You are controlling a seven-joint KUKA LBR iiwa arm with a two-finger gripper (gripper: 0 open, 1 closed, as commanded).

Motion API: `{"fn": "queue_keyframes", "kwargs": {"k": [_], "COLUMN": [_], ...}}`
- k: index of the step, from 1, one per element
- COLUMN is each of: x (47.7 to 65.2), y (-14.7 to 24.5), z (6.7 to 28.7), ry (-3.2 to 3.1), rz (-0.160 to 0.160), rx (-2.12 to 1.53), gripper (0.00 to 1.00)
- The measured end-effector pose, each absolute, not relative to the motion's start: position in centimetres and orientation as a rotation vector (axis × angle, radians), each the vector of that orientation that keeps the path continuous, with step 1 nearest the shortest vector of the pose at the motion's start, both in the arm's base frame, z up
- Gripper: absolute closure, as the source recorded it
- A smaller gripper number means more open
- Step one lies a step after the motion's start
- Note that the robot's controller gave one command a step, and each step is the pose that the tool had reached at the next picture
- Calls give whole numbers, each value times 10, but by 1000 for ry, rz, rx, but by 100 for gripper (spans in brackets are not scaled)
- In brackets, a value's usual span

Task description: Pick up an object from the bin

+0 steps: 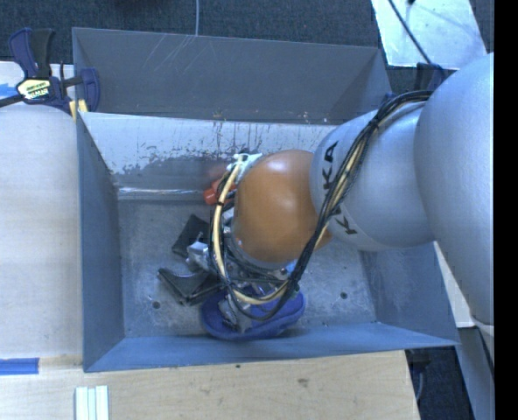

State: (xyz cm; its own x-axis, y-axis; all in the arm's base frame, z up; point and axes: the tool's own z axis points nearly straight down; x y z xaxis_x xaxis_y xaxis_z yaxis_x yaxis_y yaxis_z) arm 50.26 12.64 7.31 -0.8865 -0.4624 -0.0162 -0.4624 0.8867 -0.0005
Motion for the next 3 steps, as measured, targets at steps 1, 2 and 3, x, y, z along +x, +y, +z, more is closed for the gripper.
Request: {"fn": "queue_keyframes", "kwargs": {"k": [1, 2, 3], "x": [504, 525, 572], "y": [129, 168, 144], "z": [76, 145, 270], "ry": [3027, 3033, 3035], "rz": [9, 2, -2], "rx": [-747, -790, -791], "gripper": [100, 100, 100]}}
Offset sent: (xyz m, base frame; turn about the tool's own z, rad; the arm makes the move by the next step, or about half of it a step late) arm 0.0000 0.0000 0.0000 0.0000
